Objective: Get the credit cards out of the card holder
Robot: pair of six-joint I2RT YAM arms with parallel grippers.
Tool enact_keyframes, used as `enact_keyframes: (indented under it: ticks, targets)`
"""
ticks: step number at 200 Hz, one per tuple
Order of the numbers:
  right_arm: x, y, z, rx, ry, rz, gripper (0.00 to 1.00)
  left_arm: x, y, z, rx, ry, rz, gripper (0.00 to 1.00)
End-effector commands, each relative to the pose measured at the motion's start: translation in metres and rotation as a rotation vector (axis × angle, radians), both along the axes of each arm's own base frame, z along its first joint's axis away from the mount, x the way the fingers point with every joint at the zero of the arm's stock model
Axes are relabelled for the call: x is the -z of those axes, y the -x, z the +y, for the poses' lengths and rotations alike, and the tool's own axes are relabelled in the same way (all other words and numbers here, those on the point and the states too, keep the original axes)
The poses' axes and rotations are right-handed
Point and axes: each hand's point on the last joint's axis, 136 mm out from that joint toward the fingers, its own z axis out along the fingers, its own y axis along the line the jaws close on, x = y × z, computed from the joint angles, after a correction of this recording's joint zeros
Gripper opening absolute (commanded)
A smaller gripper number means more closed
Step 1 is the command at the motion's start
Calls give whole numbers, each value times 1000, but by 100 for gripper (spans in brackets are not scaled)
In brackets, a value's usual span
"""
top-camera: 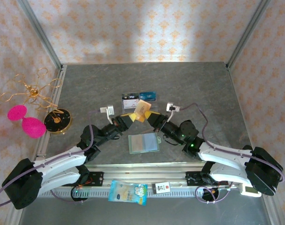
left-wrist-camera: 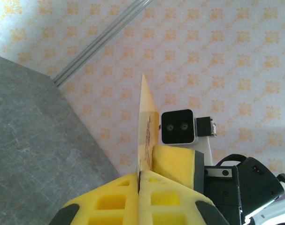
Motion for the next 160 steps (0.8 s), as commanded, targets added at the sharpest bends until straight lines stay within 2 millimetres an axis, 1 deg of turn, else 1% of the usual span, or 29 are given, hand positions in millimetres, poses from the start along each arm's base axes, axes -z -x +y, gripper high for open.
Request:
enact_keyframes:
  ticks: [1,6,10,15,22,27,38,40,51,54,59,62,67,75,84,86,98,110,115,123,137,160]
  targets:
    - [7,3,6,-50,85,26,20,-19,-4,-7,13,-102,-97,0]
    - [9,1,0,-40,96,30,31,-17,-7,-7,9,-141,-103,0]
    - [9,0,-5,-36,100,27,35,-17,-10,-6,5,-168,-108,0]
    - [11,-2,-13,-23,105,31,38,-15,-14,-5,1,-208,-111,0]
    - [14,-6,-25,8,121,40,39,-12,-20,-4,3,-271,-127,0]
    - [16,-9,-33,33,137,43,40,-14,-23,-4,10,-305,-146,0]
    - [17,-11,-52,86,151,38,42,-13,-29,-4,35,-385,-166,0]
    - [17,-11,-56,96,153,38,42,-16,-30,-5,42,-396,-179,0]
    - [21,-14,-72,144,180,47,42,-16,-31,-11,105,-476,-228,0]
    - [22,-14,-76,157,187,50,42,-20,-33,-12,112,-499,-250,0]
    - [24,-16,-82,177,197,58,42,-19,-36,-15,127,-552,-270,0]
    - [26,-16,-85,187,202,64,42,-13,-37,-16,142,-592,-271,0]
    - [29,-17,-90,198,205,71,42,-14,-40,-18,156,-645,-294,0]
    - [33,-16,-95,203,208,75,42,-8,-47,-20,175,-732,-320,0]
    - [37,-15,-99,206,203,83,42,3,-54,-21,204,-818,-333,0]
    - [38,-15,-100,207,202,86,42,2,-55,-23,208,-830,-349,0]
    - [44,-17,-105,220,209,102,41,21,-64,-26,273,-940,-360,0]
    - [49,-19,-109,235,218,113,40,37,-73,-30,337,-1020,-355,0]
    - [50,-20,-111,239,220,118,40,39,-76,-31,354,-1043,-356,0]
    - [51,-22,-113,242,217,120,40,49,-84,-33,377,-1081,-345,0]
    - [51,-26,-118,256,211,125,40,53,-96,-38,397,-1114,-360,0]
    - [51,-33,-125,279,211,133,39,59,-104,-46,439,-1131,-421,0]
